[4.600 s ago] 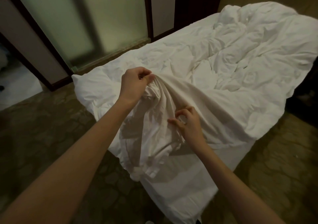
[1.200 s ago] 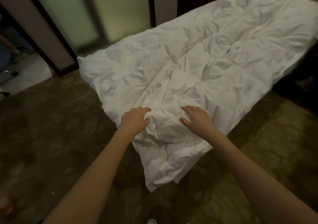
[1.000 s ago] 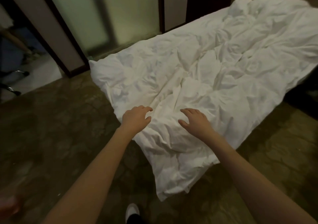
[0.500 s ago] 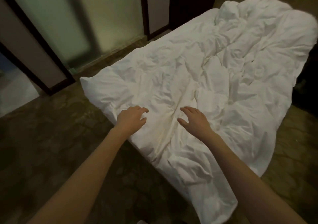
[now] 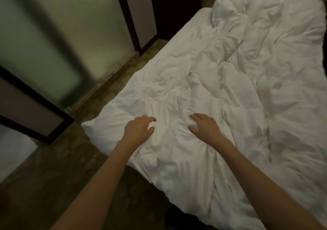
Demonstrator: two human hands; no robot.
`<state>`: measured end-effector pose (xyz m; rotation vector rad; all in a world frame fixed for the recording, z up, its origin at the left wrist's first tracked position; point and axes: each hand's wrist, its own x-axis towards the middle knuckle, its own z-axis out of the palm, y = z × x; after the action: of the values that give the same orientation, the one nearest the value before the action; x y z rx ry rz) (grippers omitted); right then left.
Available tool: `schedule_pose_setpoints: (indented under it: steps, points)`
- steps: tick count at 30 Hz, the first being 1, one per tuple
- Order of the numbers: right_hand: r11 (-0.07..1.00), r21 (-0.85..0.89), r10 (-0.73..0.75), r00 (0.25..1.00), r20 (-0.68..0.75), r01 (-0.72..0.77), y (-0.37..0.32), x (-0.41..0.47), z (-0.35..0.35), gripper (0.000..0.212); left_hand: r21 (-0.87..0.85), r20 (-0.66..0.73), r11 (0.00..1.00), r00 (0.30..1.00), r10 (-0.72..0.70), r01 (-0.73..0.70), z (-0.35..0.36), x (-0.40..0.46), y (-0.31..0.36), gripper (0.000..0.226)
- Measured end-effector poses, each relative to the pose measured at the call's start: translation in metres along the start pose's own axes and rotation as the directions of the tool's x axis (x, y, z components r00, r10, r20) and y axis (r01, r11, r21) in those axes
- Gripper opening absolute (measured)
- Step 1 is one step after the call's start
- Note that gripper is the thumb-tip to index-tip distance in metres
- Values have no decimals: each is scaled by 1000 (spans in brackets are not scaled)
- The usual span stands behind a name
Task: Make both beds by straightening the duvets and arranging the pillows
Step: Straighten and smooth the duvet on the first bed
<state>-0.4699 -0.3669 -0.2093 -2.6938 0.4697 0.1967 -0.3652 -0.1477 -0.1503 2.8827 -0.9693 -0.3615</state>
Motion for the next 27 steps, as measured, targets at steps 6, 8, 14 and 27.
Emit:
schedule_pose_setpoints:
  steps: [6,8,14,27]
  points:
    - [998,12,56,997,47,-57,-32,56,3,54,7,42,997,997,70,-71,-21,76,-43,37]
    - [996,16,82,995,48,-83,-37,70,0,53,8,68,995,993,94,-95,-25,97,-52,37]
    - [984,11,175,983,52,-176,-59,120,2,54,9,87,981,978,191,-193,-33,159,-88,38]
    - [817,116,576,809,-115,-565,-193,167,39,56,64,182,747,744,643,-662,-67,249,-205,39]
